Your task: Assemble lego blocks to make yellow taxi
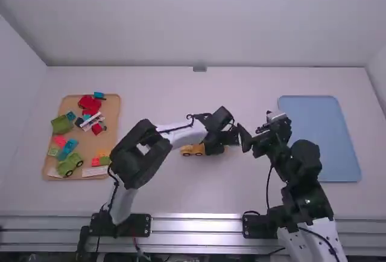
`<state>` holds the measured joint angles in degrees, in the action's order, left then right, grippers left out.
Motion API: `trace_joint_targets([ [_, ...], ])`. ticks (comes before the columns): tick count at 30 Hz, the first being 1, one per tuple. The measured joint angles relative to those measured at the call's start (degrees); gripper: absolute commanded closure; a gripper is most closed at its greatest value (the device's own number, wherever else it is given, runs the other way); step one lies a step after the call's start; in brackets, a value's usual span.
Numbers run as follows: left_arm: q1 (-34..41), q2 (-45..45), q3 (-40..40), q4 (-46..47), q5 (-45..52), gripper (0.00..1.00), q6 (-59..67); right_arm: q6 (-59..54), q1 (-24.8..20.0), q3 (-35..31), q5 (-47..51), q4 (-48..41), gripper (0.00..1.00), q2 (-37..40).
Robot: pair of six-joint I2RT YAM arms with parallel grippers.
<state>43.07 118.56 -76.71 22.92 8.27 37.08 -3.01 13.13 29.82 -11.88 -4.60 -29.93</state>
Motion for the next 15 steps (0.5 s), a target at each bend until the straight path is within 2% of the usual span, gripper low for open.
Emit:
trace_joint_targets([
  [2,0.0,0.0,0.0,-1.0,0.0,0.27,0.0,-0.2,0.0,0.0,0.1,0.1,0.01,0.1],
  [4,0.0,0.0,0.0,-1.3,0.0,0.14,0.0,-0.2,0.0,0.0,0.1,0.1,0.01,0.3],
  [5,0.0,0.0,0.0,-1.4,0.0,0.01,0.1,-0.1,0.0,0.0,0.2,0.1,0.01,0.4],
  [12,-0.1,0.0,-0.9,1.9,0.3,0.01,-0.1,-0.4,-1.8,0.0,0.1,0.3,0.01,0.4],
  [15,-1.6,-1.2,-1.3,3.4,2.8,0.01,0.0,-0.9,-4.9,0.5,0.1,-3.3,0.01,0.0],
])
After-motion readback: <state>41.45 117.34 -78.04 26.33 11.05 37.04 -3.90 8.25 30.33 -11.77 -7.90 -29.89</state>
